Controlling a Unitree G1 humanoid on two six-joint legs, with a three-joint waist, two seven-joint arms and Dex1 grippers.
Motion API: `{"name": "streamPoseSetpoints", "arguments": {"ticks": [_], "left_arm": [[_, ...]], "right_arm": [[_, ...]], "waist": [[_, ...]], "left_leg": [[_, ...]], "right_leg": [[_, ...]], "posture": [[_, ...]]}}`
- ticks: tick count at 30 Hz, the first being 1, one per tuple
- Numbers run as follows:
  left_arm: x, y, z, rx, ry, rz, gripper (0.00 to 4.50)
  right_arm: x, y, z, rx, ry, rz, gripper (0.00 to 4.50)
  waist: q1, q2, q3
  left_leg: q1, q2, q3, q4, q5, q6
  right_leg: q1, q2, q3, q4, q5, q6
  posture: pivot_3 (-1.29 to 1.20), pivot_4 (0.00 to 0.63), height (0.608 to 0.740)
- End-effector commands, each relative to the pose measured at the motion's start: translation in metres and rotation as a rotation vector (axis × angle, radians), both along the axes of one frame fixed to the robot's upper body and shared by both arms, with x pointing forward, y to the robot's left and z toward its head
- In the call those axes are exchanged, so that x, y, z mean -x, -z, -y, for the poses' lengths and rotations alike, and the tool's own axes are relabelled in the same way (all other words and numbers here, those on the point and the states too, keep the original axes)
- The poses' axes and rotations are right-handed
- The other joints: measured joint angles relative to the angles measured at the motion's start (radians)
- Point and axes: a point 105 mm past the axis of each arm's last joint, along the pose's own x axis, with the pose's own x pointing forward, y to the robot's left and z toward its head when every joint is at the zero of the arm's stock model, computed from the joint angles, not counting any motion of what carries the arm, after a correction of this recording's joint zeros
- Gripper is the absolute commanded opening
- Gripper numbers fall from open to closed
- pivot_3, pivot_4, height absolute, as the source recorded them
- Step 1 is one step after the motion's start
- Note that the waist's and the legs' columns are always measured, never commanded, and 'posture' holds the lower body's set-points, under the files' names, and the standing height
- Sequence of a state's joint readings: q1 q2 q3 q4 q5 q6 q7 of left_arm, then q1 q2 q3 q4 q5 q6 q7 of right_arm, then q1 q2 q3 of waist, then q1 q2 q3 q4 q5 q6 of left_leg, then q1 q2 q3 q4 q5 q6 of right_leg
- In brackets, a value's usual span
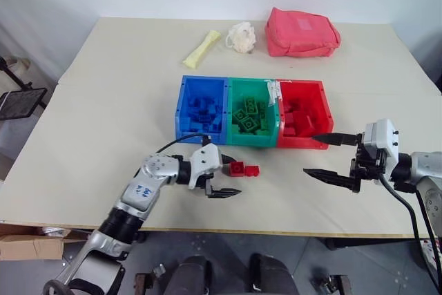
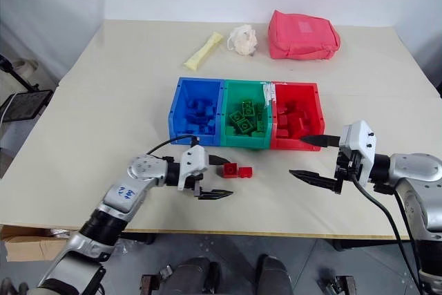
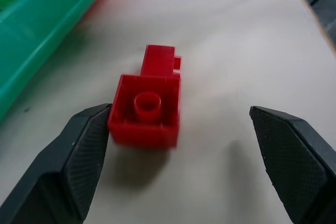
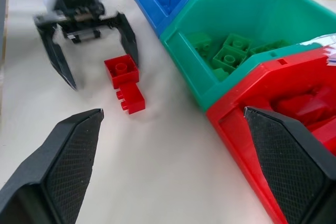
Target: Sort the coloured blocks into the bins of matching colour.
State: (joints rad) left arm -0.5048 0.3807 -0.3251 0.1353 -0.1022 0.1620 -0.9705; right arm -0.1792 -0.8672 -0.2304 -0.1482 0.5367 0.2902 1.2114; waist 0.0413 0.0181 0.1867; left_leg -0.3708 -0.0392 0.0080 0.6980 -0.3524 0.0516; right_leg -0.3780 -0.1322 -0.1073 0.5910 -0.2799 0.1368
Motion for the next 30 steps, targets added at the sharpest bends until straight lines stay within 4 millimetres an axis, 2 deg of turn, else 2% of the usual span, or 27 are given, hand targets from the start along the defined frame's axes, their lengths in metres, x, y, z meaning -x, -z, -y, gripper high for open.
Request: {"name": "streamPoseSetpoints", "arguments": {"ticks": [1, 4, 11, 14, 19, 24, 28, 30], "left_arm": [[-0.008, 0.0, 0.013, 0.008, -0.001, 0.048, 4.4], [-0.011, 0.0, 0.018, 0.009, 0.002, 0.048, 3.82], [-0.011, -0.007, 0.014, 0.015, 0.006, 0.06, 1.58], [-0.009, -0.014, 0.015, 0.032, 0.011, 0.072, 1.51], [-0.008, -0.066, 0.041, 0.177, 0.024, 0.162, 1.51], [-0.01, -0.086, 0.061, 0.219, 0.033, 0.169, 1.51], [-0.028, -0.107, 0.102, 0.282, 0.005, 0.206, 1.51], [-0.035, -0.109, 0.112, 0.285, -0.009, 0.221, 1.51]], "right_arm": [[0.004, -0.013, 0.002, 0.001, 0.012, 0.05, 4.5], [0.007, -0.013, 0.004, 0.002, 0.026, 0.052, 4.5], [0.011, -0.012, 0.005, -0.004, 0.048, 0.053, 4.5], [0.012, -0.011, 0.006, -0.007, 0.057, 0.056, 4.5], [0.011, -0.015, 0.012, -0.022, 0.104, 0.084, 4.5], [0.012, -0.023, 0.011, -0.074, 0.135, 0.117, 4.5], [0.017, -0.027, 0.016, -0.093, 0.201, 0.156, 4.5], [0.018, -0.028, 0.018, -0.101, 0.229, 0.172, 4.5]], "waist": [[0.003, 0.0, 0.0], [0.009, 0.0, 0.0], [0.008, 0.0, 0.0], [0.008, 0.0, 0.0], [0.016, 0.0, 0.0], [0.013, 0.0, 0.0], [0.022, -0.001, 0.001], [0.028, -0.001, 0.001]], "left_leg": [[0.0, 0.0, 0.0, 0.0, 0.0, 0.0], [0.0, 0.0, 0.001, 0.0, 0.0, 0.0], [0.0, 0.0, 0.001, 0.0, 0.0, 0.0], [0.0, 0.0, 0.001, 0.0, 0.0, 0.0], [-0.001, -0.001, -0.001, 0.001, 0.0, 0.001], [0.0, -0.001, 0.0, 0.0, 0.0, 0.001], [0.0, 0.0, 0.0, 0.001, 0.0, 0.001], [-0.001, -0.002, 0.002, 0.001, 0.001, 0.002]], "right_leg": [[0.0, 0.0, 0.0, 0.0, 0.0, 0.0], [0.0, 0.0, -0.001, 0.0, 0.0, 0.0], [0.0, 0.0, 0.0, 0.0, 0.0, 0.0], [0.0, 0.0, 0.001, 0.0, 0.0, 0.0], [0.0, -0.001, 0.001, 0.0, 0.0, 0.0], [0.001, -0.001, 0.0, 0.0, 0.0, 0.001], [0.001, 0.001, -0.002, 0.0, 0.0, 0.001], [0.001, 0.0, -0.004, -0.002, 0.001, 0.001]], "posture": [[0.0, 0.15, 0.74], [0.0, 0.15, 0.74], [0.0, 0.15, 0.74], [0.0, 0.15, 0.74], [0.0, 0.15, 0.74], [0.0, 0.15, 0.74], [0.0, 0.15, 0.74], [0.0, 0.15, 0.74]]}}
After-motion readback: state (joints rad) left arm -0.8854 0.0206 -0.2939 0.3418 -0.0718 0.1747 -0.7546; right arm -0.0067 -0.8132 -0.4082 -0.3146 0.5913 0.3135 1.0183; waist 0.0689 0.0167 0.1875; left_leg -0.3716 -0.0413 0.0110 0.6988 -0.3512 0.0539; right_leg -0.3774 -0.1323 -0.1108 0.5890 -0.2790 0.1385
